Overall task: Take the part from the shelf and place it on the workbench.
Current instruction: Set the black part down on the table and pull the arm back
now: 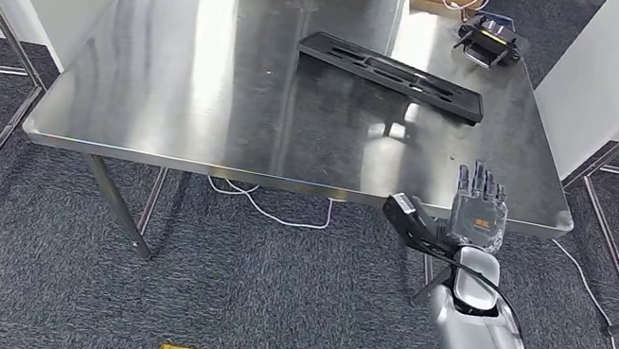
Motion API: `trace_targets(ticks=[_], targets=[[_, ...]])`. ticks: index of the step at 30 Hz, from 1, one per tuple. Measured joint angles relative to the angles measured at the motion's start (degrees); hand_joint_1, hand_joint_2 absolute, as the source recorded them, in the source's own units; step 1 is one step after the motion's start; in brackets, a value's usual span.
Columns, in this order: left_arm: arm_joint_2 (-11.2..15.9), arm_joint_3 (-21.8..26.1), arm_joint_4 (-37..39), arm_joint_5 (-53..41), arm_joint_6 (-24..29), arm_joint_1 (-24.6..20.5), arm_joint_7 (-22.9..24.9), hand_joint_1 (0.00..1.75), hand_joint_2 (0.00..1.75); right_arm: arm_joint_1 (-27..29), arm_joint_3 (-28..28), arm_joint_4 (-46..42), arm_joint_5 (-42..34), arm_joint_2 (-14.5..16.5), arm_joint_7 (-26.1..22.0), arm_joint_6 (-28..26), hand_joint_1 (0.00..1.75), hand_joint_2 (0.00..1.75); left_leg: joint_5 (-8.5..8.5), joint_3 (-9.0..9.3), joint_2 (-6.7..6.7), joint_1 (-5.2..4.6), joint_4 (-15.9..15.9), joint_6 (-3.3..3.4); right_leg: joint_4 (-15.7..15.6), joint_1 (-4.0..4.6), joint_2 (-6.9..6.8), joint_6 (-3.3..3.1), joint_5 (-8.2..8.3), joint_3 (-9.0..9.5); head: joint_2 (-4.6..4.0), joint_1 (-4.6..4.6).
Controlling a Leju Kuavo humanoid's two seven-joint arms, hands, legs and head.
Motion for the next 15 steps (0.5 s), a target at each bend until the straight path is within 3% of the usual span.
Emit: trace_targets(ticks=[1, 3, 5, 6, 7, 8, 10, 11, 13, 15], targets=[[0.01, 0.01, -0.01, -0.07, 0.03, -0.05, 0.0, 0.0, 0.0, 0.17, -0.36, -0.12, 0.07, 0.05, -0.07, -0.09, 0.0, 0.0, 0.42, -0.29, 0.07, -0.05, -0.25, 0.75, 2.21, -0.09, 0.02, -0.11, -1.39, -1.13, 0.0, 0.07], [0.02, 0.03, -0.02, -0.21, 0.12, -0.11, 0.0, 0.0, 0.0, 0.47, -0.98, -0.19, 0.12, 0.12, -0.21, -0.21, 0.0, 0.0, 1.13, -1.19, 0.13, -0.25, -0.3, 1.82, 9.94, -0.25, 0.07, -0.56, -5.29, -4.45, 0.0, 0.27], [0.02, 0.03, -0.02, -0.27, 0.19, -0.08, 0.01, 0.0, 0.0, 0.96, -1.44, -0.21, 0.15, 0.13, -0.27, -0.24, 0.0, 0.0, 1.82, -2.06, 0.12, -0.54, -0.26, 2.18, 15.81, -0.18, 0.12, -0.35, -7.52, -6.45, 0.0, 0.28], [0.02, 0.03, -0.02, -0.3, 0.22, -0.07, 0.02, 0.0, 0.0, 1.21, -1.64, -0.23, 0.24, 0.14, -0.31, -0.25, 0.0, 0.0, 2.15, -2.42, 0.11, -0.67, -0.24, 2.18, 15.63, -0.12, 0.14, -0.06, -7.42, -5.82, 0.0, 0.28], [0.02, 0.03, -0.02, -0.34, 0.26, -0.07, 0.03, 0.0, 0.0, 1.37, -1.84, -0.28, 0.38, 0.18, -0.34, -0.26, 0.0, 0.0, 2.46, -2.7, 0.09, -0.76, -0.23, 2.09, 12.82, -0.07, 0.15, 0.25, -6.49, -3.84, 0.0, 0.27], [0.02, 0.04, -0.02, -0.39, 0.31, -0.09, 0.05, 0.0, 0.0, 1.44, -2.04, -0.41, 0.57, 0.24, -0.38, -0.28, 0.0, 0.0, 2.76, -2.92, 0.08, -0.82, -0.22, 1.96, 8.46, -0.05, 0.14, 0.47, -5.23, -1.03, 0.0, 0.27], [0.03, 0.05, -0.02, -0.49, 0.41, -0.16, 0.13, 0.0, 0.0, 1.45, -2.48, -0.85, 0.97, 0.4, -0.41, -0.3, 0.0, 0.0, 3.33, -3.25, 0.1, -1.03, -0.19, 1.43, 0.8, 0.31, 0.22, 0.21, -3.44, 3.3, 0.0, 0.22], [0.04, 0.05, -0.02, -0.51, 0.44, -0.19, 0.18, 0.0, 0.0, 1.46, -2.67, -1.04, 1.11, 0.47, -0.41, -0.32, 0.0, 0.0, 3.59, -3.35, 0.13, -1.11, -0.19, 1.13, -0.99, 0.53, 0.28, -0.15, -3.05, 4.13, 0.0, 0.21], [0.06, 0.05, -0.02, -0.54, 0.48, -0.21, 0.23, 0.0, 0.0, 1.55, -2.99, -1.23, 1.25, 0.55, -0.41, -0.33, 0.0, 0.0, 4.18, -3.49, 0.14, -1.07, -0.35, 0.41, -1.46, 0.86, 0.34, -1.03, -2.57, 3.89, 0.0, 0.2], [0.09, 0.05, -0.02, -0.54, 0.48, -0.2, 0.26, 0.0, 0.0, 1.62, -3.16, -1.32, 1.36, 0.63, -0.41, -0.33, 0.0, 0.0, 3.43, -4.07, 0.11, -0.78, 0.41, -0.28, -1.58, 0.45, 0.26, -1.94, -1.76, 3.84, 0.0, 0.21]])
